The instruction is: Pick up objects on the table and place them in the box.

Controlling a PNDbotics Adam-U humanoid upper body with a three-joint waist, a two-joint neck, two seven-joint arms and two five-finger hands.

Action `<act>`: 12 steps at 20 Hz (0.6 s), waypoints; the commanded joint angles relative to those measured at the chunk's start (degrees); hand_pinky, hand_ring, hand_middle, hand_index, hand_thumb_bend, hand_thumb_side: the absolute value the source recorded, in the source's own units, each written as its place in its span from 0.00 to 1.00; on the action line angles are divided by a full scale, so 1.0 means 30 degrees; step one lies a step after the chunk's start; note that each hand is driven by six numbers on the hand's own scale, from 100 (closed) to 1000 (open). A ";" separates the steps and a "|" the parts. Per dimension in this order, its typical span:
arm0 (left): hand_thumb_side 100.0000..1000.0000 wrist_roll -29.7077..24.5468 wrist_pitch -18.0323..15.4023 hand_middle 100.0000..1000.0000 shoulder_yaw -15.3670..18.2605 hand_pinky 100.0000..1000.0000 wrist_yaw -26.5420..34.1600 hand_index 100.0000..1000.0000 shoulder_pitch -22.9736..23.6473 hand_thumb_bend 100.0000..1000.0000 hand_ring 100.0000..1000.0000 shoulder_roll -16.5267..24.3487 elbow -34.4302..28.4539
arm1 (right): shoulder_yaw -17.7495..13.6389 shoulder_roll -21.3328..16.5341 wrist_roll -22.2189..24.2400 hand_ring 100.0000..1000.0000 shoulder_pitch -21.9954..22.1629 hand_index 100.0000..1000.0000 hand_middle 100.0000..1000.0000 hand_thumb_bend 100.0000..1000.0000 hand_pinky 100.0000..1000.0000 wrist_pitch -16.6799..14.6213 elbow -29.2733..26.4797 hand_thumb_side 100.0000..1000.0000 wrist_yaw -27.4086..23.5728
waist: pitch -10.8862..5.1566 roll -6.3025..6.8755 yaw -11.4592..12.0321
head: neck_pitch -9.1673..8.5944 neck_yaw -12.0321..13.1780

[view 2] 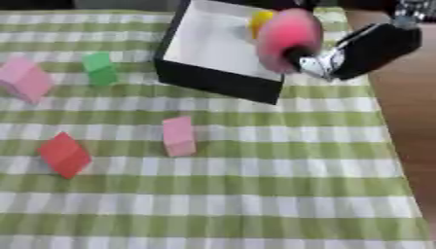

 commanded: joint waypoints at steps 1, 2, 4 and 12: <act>0.74 -0.0088 -0.0031 0.79 0.0017 0.74 -0.0021 0.79 -0.0124 0.00 0.79 0.0529 -0.0257 | 0.0361 0.1673 0.0189 0.65 -0.1702 0.68 0.52 0.06 0.83 -0.1279 0.3702 0.35 0.1561 | -0.0681 -0.0152 0.0111 | -0.0194 -0.0187; 0.74 -0.0099 -0.0030 0.79 0.0006 0.74 -0.0016 0.79 -0.0138 0.00 0.79 0.0535 -0.0257 | 0.0359 0.2308 0.0086 0.64 -0.2204 0.68 0.52 0.05 0.83 -0.1821 0.5007 0.35 0.2014 | -0.0667 -0.0159 0.0186 | -0.0226 -0.0286; 0.74 -0.0113 -0.0027 0.79 -0.0018 0.74 0.0000 0.79 -0.0165 0.00 0.79 0.0550 -0.0255 | 0.0132 0.3393 -0.0263 0.64 -0.2908 0.68 0.51 0.04 0.84 -0.2884 0.7314 0.33 0.2756 | -0.0624 -0.0171 0.0334 | -0.0296 -0.0479; 0.74 -0.0207 -0.0022 0.79 -0.0135 0.74 0.0064 0.79 -0.0455 0.00 0.79 0.0509 -0.0301 | -0.1416 0.6413 -0.1889 0.63 -0.3891 0.67 0.51 0.02 0.84 -0.5941 1.3604 0.30 0.5809 | -0.0336 -0.0131 0.0899 | -0.0669 -0.1171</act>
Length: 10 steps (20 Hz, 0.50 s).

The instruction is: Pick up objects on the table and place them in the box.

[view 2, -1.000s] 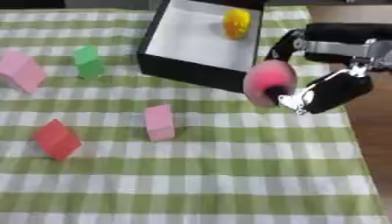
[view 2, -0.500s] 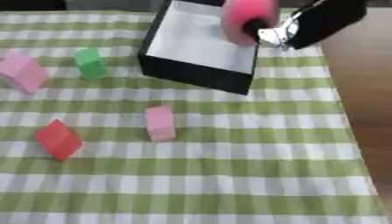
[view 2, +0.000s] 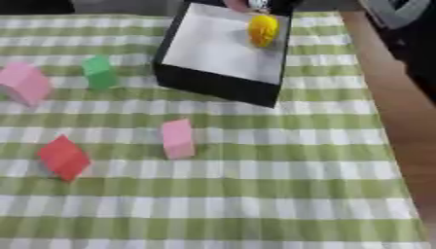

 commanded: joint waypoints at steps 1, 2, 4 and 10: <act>0.74 -0.0079 -0.0011 0.79 -0.0026 0.74 0.0064 0.79 -0.0281 0.00 0.79 0.0497 -0.0300 | -0.0858 0.0539 -0.0612 0.64 -0.0603 0.67 0.51 0.02 0.84 -0.1060 0.1771 0.31 0.1404 | -0.0308 -0.0129 0.0105 | -0.0360 -0.0269; 0.74 -0.0087 -0.0012 0.79 -0.0033 0.74 0.0070 0.79 -0.0312 0.00 0.79 0.0483 -0.0308 | -0.1055 0.0775 -0.0820 0.64 -0.0574 0.67 0.51 0.02 0.84 -0.1297 0.2322 0.31 0.1931 | -0.0266 -0.0126 0.0167 | -0.0418 -0.0333; 0.74 -0.0093 -0.0005 0.79 -0.0035 0.74 0.0081 0.79 -0.0329 0.00 0.79 0.0477 -0.0311 | -0.1307 0.1144 -0.1163 0.64 -0.0490 0.67 0.51 0.03 0.84 -0.1854 0.3193 0.32 0.2806 | -0.0207 -0.0121 0.0234 | -0.0480 -0.0389; 0.74 -0.0144 0.0007 0.79 -0.0067 0.74 0.0103 0.79 -0.0423 0.00 0.79 0.0478 -0.0331 | -0.1444 0.1847 -0.1302 0.66 -0.0201 0.68 0.53 0.04 0.85 -0.3217 0.4455 0.33 0.4043 | -0.0060 -0.0167 0.0319 | -0.0488 -0.0470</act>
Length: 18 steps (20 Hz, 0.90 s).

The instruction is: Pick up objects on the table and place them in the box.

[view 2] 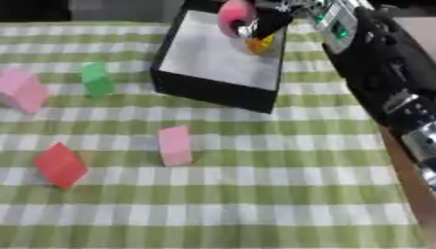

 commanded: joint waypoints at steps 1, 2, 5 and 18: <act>0.74 -0.0094 -0.0030 0.79 0.0027 0.74 0.0085 0.79 -0.0267 0.00 0.79 0.0485 -0.0332 | -0.0323 0.0065 -0.0045 0.66 -0.0298 0.69 0.53 0.04 0.85 -0.0573 0.0395 0.34 0.0569 | -0.0064 -0.0177 0.0090 | -0.0313 -0.0102; 0.74 -0.0101 -0.0028 0.78 0.0024 0.74 0.0084 0.79 -0.0281 0.00 0.79 0.0493 -0.0335 | -0.0351 0.0137 -0.0054 0.67 -0.0278 0.69 0.54 0.05 0.85 -0.0673 0.0510 0.34 0.0697 | -0.0045 -0.0188 0.0112 | -0.0316 -0.0124; 0.74 -0.0130 -0.0024 0.78 0.0005 0.74 0.0082 0.79 -0.0326 0.00 0.79 0.0532 -0.0348 | -0.0445 0.0330 -0.0095 0.68 -0.0178 0.70 0.55 0.07 0.85 -0.0904 0.0878 0.35 0.1164 | 0.0040 -0.0265 0.0231 | -0.0353 -0.0210; 0.74 -0.0133 -0.0009 0.78 0.0018 0.74 0.0078 0.79 -0.0315 0.00 0.79 0.0496 -0.0368 | -0.0771 0.0729 0.0332 0.82 0.0100 0.88 0.76 0.39 0.89 -0.1100 0.1926 0.34 0.4247 | 0.0082 -0.0330 0.0270 | -0.0032 -0.0667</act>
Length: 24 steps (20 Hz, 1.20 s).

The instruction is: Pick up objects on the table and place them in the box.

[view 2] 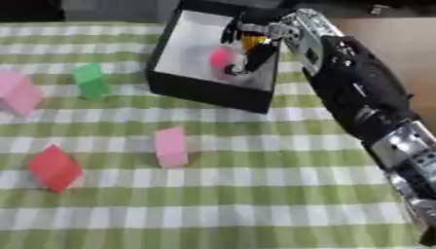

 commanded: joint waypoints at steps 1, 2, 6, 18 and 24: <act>0.74 -0.0032 -0.0007 0.78 0.0039 0.74 0.0076 0.79 -0.0163 0.00 0.79 0.0491 -0.0358 | -0.0288 -0.0204 0.0233 0.83 -0.0351 0.89 0.77 0.39 0.90 0.0144 -0.0018 0.33 0.0559 | -0.0038 -0.0204 0.0010 | 0.0109 -0.0031; 0.74 -0.0023 -0.0003 0.78 0.0045 0.74 0.0076 0.79 -0.0141 0.00 0.79 0.0495 -0.0351 | -0.0329 -0.0216 0.0388 0.85 -0.0393 0.92 0.80 0.39 0.92 0.0206 -0.0086 0.30 0.0574 | -0.0049 -0.0198 -0.0010 | 0.0150 0.0003; 0.74 -0.0015 0.0000 0.78 0.0048 0.74 0.0079 0.79 -0.0095 0.00 0.79 0.0487 -0.0339 | -0.0398 -0.0309 0.1104 0.87 -0.0573 0.94 0.82 0.39 0.94 0.0712 -0.0623 0.27 0.0204 | -0.0097 -0.0201 -0.0085 | 0.0197 0.0066; 0.74 0.0132 0.0033 0.78 0.0199 0.74 0.0013 0.79 0.0158 0.00 0.79 0.0562 -0.0273 | 0.0406 -0.3141 0.2177 0.81 -0.0306 0.89 0.75 0.11 0.93 0.4762 -1.1870 0.05 -1.0203 | -0.0281 -0.0229 -0.0413 | 0.0504 0.0639; 0.74 0.0300 0.0056 0.78 0.0306 0.74 -0.0081 0.78 0.0440 0.00 0.79 0.0805 -0.0230 | 0.2258 -0.5813 0.3676 0.81 0.0272 0.89 0.76 0.18 0.90 0.7684 -1.9640 0.15 -1.3058 | -0.0643 -0.0278 -0.0789 | 0.0655 0.0929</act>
